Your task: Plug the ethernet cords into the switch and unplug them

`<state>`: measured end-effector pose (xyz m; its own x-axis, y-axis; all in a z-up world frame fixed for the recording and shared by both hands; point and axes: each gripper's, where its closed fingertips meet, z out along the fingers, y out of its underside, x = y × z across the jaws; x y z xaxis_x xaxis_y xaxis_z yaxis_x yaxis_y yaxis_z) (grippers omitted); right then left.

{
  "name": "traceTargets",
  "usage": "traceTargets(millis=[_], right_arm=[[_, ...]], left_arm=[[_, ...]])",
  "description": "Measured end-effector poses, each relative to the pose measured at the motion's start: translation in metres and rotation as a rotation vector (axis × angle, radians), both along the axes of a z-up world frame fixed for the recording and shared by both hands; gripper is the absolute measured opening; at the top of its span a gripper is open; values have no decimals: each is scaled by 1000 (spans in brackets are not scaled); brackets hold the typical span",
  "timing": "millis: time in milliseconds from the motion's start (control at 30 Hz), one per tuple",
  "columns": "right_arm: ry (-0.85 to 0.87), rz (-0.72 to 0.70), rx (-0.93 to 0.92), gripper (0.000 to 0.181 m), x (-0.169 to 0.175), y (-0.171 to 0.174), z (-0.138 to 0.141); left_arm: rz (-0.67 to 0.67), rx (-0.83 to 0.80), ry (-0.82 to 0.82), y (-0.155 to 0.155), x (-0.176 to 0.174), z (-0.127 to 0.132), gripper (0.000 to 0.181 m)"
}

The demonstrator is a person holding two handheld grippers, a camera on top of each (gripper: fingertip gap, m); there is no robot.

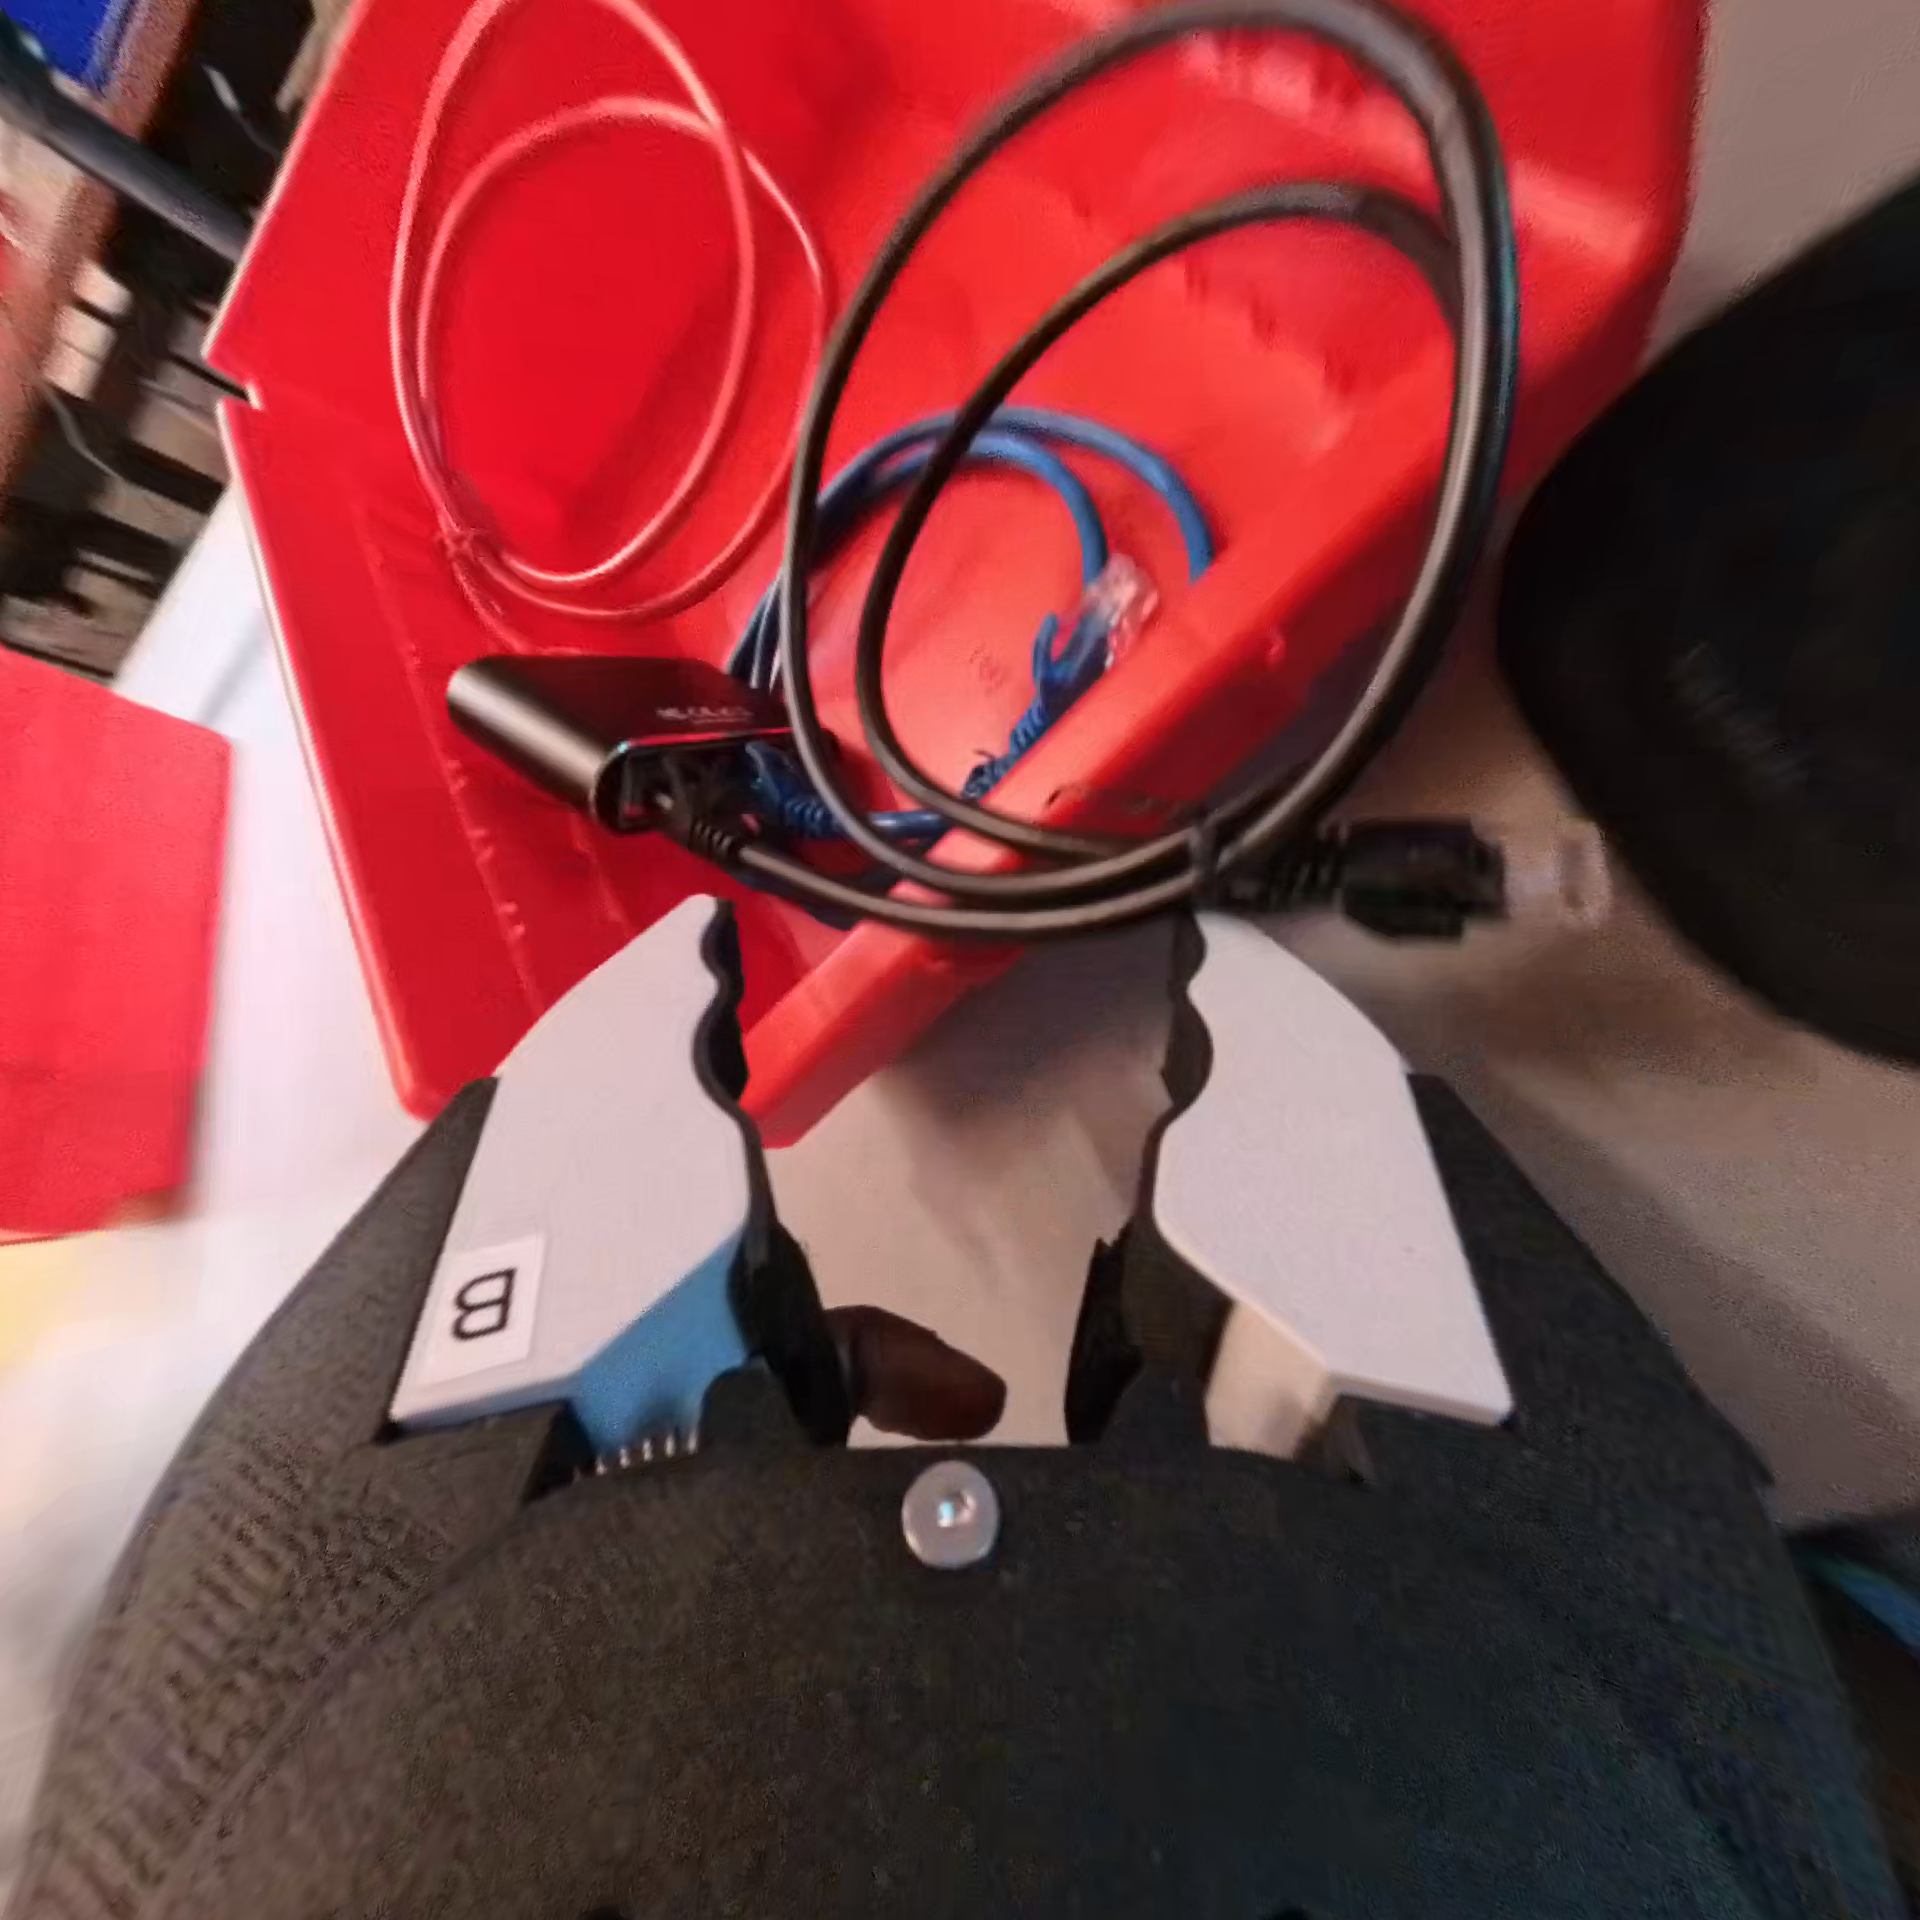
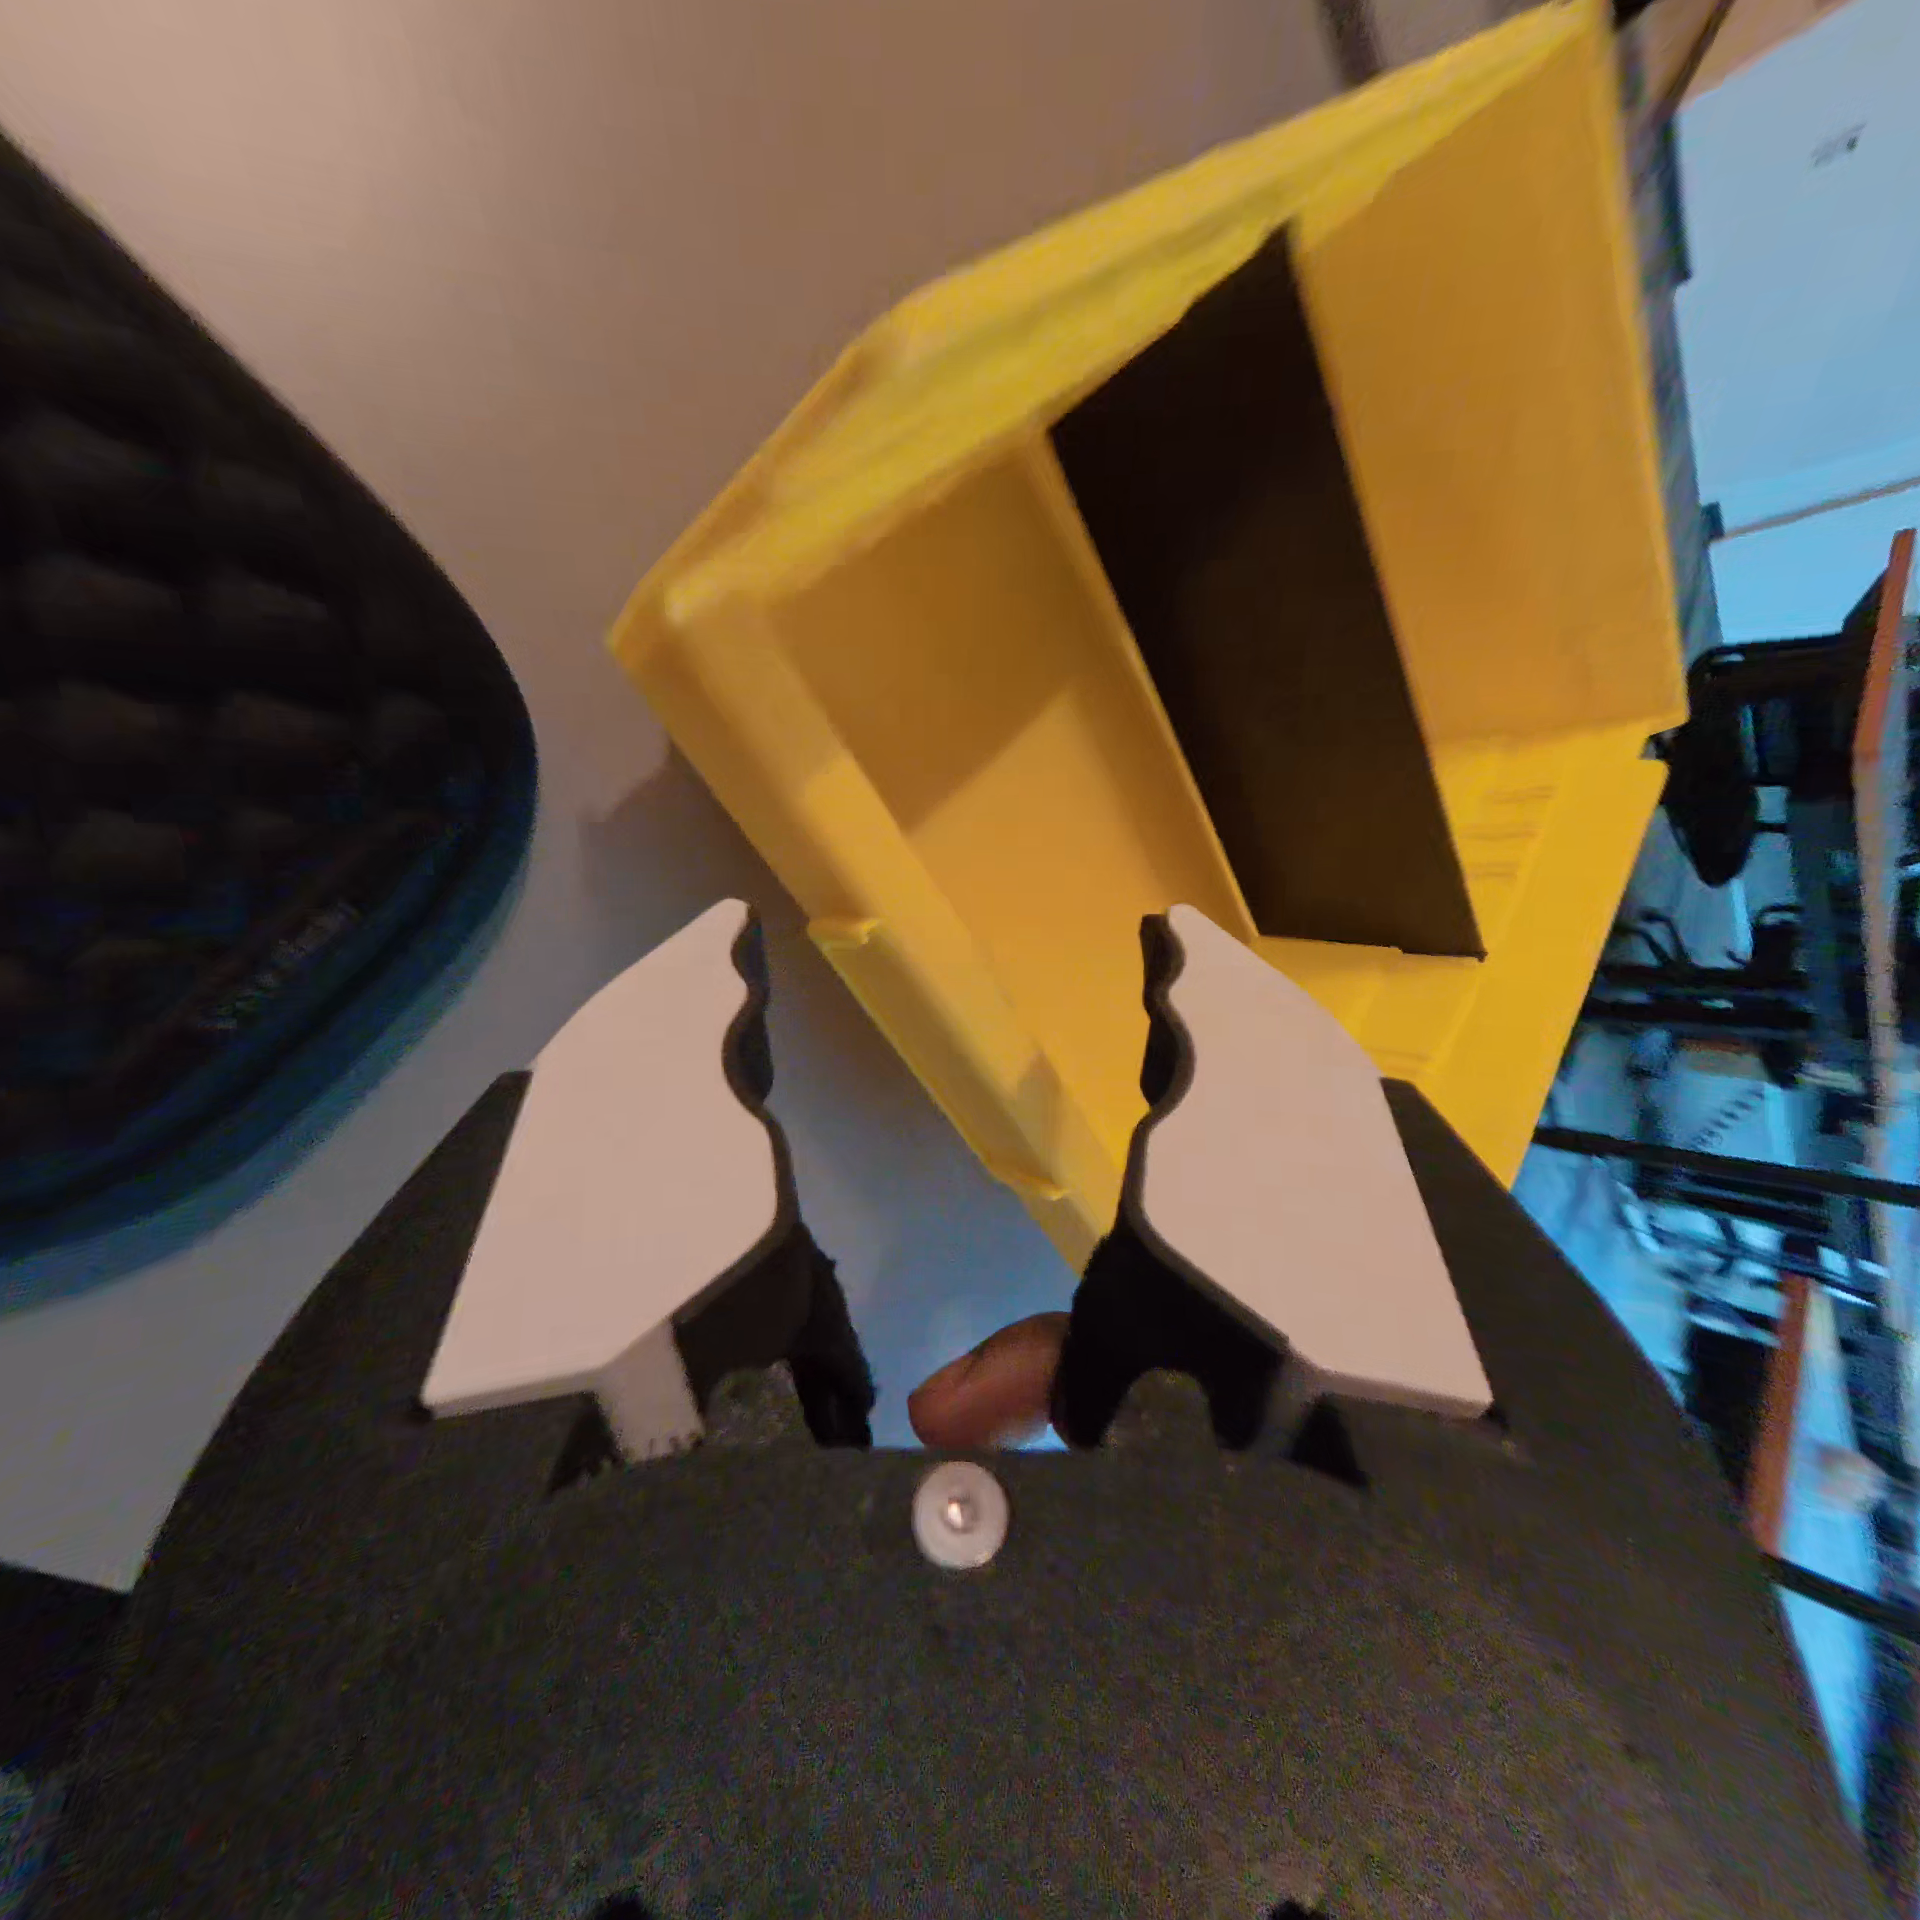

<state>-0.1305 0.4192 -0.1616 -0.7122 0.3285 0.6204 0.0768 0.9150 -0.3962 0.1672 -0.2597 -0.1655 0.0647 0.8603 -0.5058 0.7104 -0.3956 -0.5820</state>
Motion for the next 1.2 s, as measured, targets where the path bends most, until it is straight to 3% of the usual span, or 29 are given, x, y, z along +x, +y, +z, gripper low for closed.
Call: traceTargets(millis=[100, 200, 400, 500, 600, 767, 900, 1000, 1100, 1200], right_arm=[[32, 50, -247, 70, 10, -17, 34], [46, 128, -488, 66, 24, -39, 64], [20, 297, -797, 63, 52, -93, 95], [32, 371, -834, 62, 64, -116, 103], [40, 437, -843, 59, 74, -134, 109], [3, 511, -853, 55, 87, -152, 106], [-26, 510, -802, 55, 87, -158, 93], [-37, 520, -832, 55, 90, -162, 92], [-37, 515, -831, 55, 90, -163, 90], [-28, 501, -799, 55, 89, -163, 83]], left_arm=[[16, 229, 187, 8, 5, 33, 82], [92, 333, 290, 2, 5, 54, 79], [338, 366, 226, -23, -8, 39, 51], [448, 309, 226, -41, -15, 37, 37], [516, 343, 212, -54, -21, 31, 34], [543, 348, 123, -58, -27, 12, 41], [532, 441, 111, -56, -35, -3, 44], [512, 491, 133, -56, -41, -3, 39], [526, 423, 64, -58, -39, -11, 24], [510, 396, 49, -58, -41, -10, 22]])
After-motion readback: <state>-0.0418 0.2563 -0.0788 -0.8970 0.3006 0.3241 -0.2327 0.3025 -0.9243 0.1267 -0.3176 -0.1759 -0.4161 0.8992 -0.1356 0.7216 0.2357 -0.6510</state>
